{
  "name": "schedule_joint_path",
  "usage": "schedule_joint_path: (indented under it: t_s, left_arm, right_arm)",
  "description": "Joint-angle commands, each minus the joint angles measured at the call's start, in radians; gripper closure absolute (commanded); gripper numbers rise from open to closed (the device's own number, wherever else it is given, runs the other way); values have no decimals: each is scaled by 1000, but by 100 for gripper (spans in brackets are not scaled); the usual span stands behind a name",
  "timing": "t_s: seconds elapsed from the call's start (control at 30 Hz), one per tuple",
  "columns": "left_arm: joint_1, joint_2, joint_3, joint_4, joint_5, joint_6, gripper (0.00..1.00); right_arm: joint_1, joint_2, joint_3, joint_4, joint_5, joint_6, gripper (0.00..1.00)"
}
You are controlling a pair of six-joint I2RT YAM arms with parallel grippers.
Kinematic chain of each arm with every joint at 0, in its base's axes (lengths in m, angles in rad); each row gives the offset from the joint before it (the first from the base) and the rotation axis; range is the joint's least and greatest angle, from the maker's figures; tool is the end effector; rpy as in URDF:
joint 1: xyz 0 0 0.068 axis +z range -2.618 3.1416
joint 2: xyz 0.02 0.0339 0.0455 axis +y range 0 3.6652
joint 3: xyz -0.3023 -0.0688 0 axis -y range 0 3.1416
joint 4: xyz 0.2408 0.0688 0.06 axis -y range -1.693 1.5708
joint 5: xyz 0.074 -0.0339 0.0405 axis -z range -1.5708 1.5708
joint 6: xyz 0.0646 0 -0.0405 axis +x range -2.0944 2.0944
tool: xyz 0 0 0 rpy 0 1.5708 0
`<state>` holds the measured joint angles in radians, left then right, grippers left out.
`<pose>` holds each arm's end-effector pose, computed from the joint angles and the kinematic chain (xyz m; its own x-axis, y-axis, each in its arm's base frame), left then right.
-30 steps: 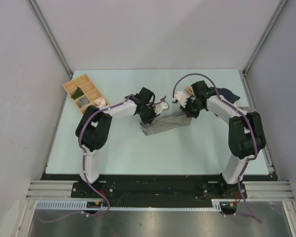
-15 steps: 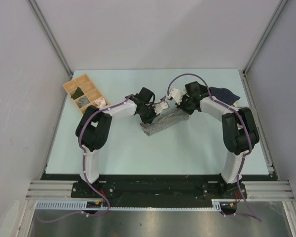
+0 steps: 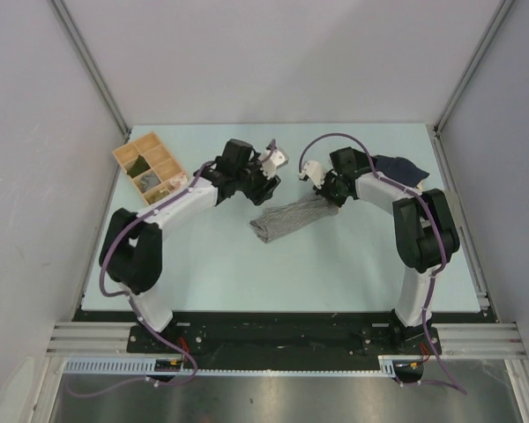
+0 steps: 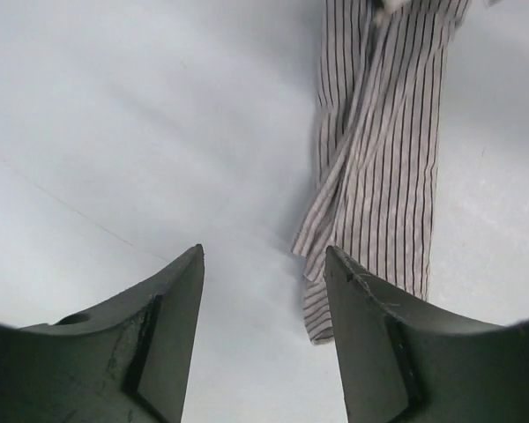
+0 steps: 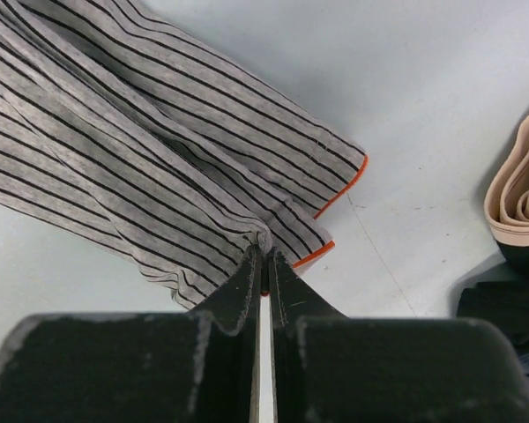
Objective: Roll the underwear
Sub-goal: Fold the underwear at the center of the board.
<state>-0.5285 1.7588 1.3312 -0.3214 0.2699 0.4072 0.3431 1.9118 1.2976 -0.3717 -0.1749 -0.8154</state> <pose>0.3543 -0.2268 0.2724 -0.2807 0.6059 -0.7444 0.8340 0.5379 0.1233 0.3997 0.1547 0.1939 -0.2313 -0.8439 -0.4841 -0.8607 0.4094 -0.3025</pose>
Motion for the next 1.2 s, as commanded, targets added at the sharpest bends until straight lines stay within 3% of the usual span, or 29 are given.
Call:
schedule_joint_path:
  t_s: [0.0, 0.13, 0.27, 0.6, 0.8, 0.87, 0.9, 0.97, 1.0, 1.03, 1.17]
  left_arm:
    - [1, -129, -78, 119, 75, -27, 38]
    - [-85, -166, -168, 122, 173, 126, 37]
    - [-206, -124, -216, 102, 62, 281, 35]
    - [-271, 51, -159, 91, -208, 341, 34]
    - [-278, 119, -129, 47, -262, 355, 37]
    - [-280, 131, -119, 30, -300, 358, 46]
    - [-280, 143, -112, 19, -311, 360, 59]
    - [-280, 151, -98, -21, -328, 364, 74]
    - [-280, 151, -99, -33, -328, 370, 89]
    - [-280, 145, -108, -53, -327, 377, 96]
    - [-281, 79, -188, -65, -313, 401, 100]
  right_arm:
    - [-4, 26, 55, -18, -37, 24, 96]
    - [-10, 39, 80, -33, -55, 41, 96]
    - [-19, 53, 103, -67, -80, 56, 96]
    - [-30, 73, 127, -101, -103, 64, 96]
    - [-33, 78, 137, -113, -107, 67, 96]
    - [-32, 79, 140, -121, -109, 67, 97]
    - [-32, 79, 141, -122, -107, 67, 96]
    - [-33, 76, 144, -128, -103, 64, 96]
    - [-36, 73, 149, -128, -88, 59, 97]
    - [-36, 70, 149, -125, -74, 55, 97]
    - [-55, 32, 160, -93, -38, 35, 100]
